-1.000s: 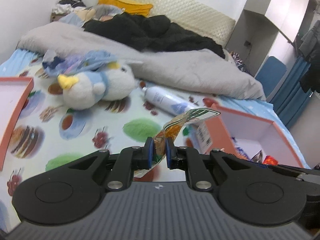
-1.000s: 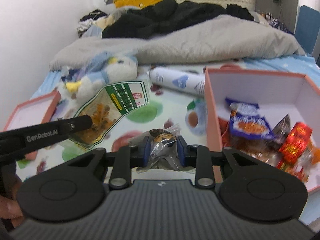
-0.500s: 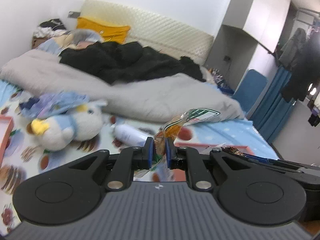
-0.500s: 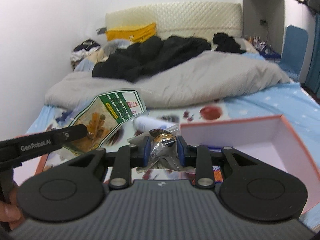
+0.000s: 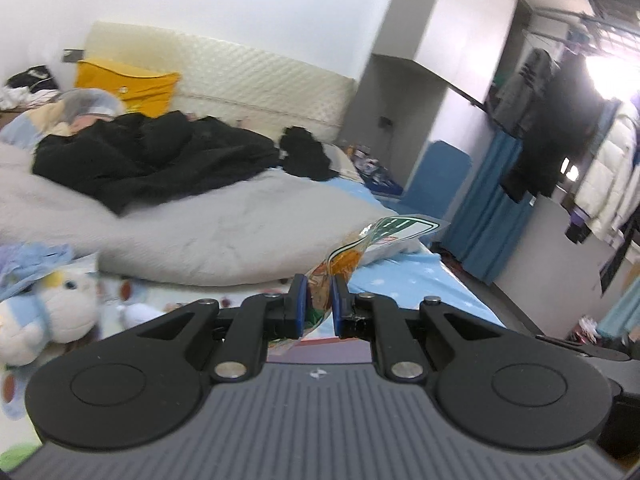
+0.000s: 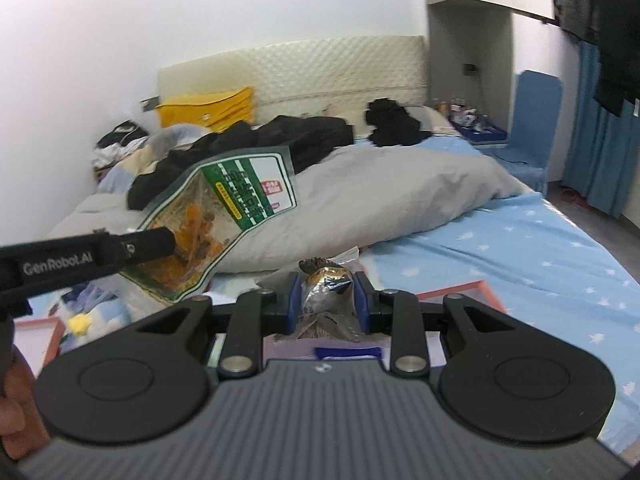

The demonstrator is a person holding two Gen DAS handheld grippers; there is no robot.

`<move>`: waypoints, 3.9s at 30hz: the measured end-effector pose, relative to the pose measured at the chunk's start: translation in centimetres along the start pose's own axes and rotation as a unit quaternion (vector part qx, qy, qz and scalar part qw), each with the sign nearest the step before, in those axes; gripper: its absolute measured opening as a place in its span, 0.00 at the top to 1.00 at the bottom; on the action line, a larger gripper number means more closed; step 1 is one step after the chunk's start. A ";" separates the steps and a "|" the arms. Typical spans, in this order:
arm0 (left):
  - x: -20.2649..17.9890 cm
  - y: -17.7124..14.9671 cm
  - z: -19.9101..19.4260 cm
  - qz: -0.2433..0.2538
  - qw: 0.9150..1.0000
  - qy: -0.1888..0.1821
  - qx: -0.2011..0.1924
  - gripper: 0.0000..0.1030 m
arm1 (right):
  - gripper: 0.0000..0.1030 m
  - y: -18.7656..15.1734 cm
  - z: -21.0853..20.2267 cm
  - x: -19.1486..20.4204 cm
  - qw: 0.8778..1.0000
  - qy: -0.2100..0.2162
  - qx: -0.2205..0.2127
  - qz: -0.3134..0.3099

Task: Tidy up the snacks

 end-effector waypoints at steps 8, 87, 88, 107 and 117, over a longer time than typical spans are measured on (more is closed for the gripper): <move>-4.2 -4.4 5.5 0.029 0.997 -0.022 0.065 0.85 | 0.70 -2.4 2.0 -6.2 0.998 -0.046 0.031 0.034; -2.4 -3.2 -16.5 0.108 0.991 -0.069 0.030 0.05 | 0.34 -4.3 -17.4 -1.1 0.994 -0.080 -0.044 0.054; -1.9 -3.5 -17.0 0.104 0.992 -0.064 0.030 0.05 | 0.34 -4.8 -17.5 -0.9 0.994 -0.084 -0.040 0.050; 0.4 -7.6 -18.8 0.096 0.992 -0.054 0.061 0.05 | 0.34 -10.4 -18.3 0.1 0.994 -0.087 -0.019 0.066; 1.4 -7.6 -19.1 0.088 0.993 -0.037 0.063 0.05 | 0.34 -10.6 -18.5 0.9 0.995 -0.079 -0.025 0.063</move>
Point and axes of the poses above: each gripper's, at about its wrist camera, not at the fingertips, and z roughly the way its jaws point, x to its left, y to its top, the point moved 1 cm from there along z, roughly the way its jaws point, and after that the axes turned 10 degrees about -x, right-handed, at the moved point
